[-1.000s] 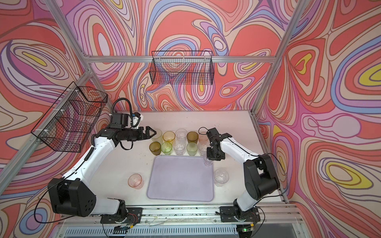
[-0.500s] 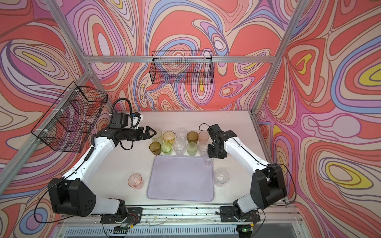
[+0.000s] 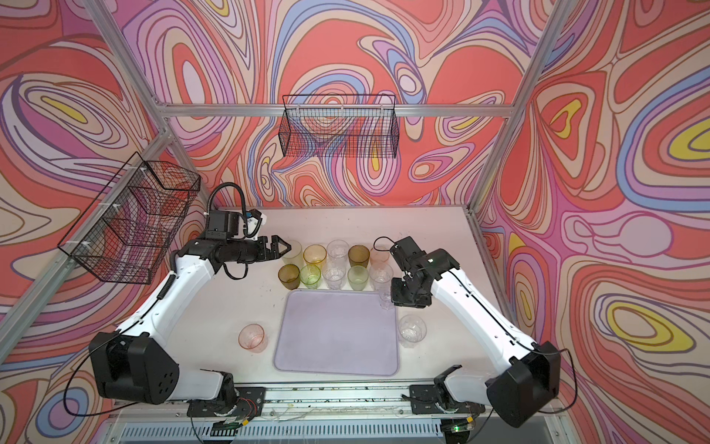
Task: Place the glasses into the tray
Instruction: Place the glass on the tray, then pick up the glass from the bottom-right of the table.
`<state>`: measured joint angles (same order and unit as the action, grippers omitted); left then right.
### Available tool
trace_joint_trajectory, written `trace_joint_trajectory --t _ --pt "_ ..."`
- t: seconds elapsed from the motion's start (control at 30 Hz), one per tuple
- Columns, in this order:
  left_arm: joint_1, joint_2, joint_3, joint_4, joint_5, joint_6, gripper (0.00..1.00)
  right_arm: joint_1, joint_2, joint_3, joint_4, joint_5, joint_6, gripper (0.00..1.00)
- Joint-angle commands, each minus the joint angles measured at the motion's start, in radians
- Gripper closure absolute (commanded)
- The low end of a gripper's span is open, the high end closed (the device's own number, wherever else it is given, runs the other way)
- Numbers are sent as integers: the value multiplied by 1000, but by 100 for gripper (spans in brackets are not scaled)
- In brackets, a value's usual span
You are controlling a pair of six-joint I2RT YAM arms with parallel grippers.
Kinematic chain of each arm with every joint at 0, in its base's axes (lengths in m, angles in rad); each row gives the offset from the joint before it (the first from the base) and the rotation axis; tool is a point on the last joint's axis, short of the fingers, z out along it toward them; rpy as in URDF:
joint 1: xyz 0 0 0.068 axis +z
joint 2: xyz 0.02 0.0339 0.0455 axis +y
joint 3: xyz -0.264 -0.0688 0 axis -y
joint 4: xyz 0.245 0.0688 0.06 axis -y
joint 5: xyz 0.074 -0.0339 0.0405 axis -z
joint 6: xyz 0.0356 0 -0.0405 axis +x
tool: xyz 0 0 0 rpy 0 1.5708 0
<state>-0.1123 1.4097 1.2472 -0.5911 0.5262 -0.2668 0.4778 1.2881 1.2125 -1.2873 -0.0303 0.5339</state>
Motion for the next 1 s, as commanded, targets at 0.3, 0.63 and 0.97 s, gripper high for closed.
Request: trace_joint_trajectory --t 0.3,0.63,0.97 --pt "-4 9 9 -15 -2 -2 6 109 -13 -136 -8 -28 116 64" --pt "-4 11 7 -16 1 -2 6 131 17 -220 62 -18 134 72" --pt "-4 16 8 -14 3 -3 6 133 46 -271 118 4 126 78"
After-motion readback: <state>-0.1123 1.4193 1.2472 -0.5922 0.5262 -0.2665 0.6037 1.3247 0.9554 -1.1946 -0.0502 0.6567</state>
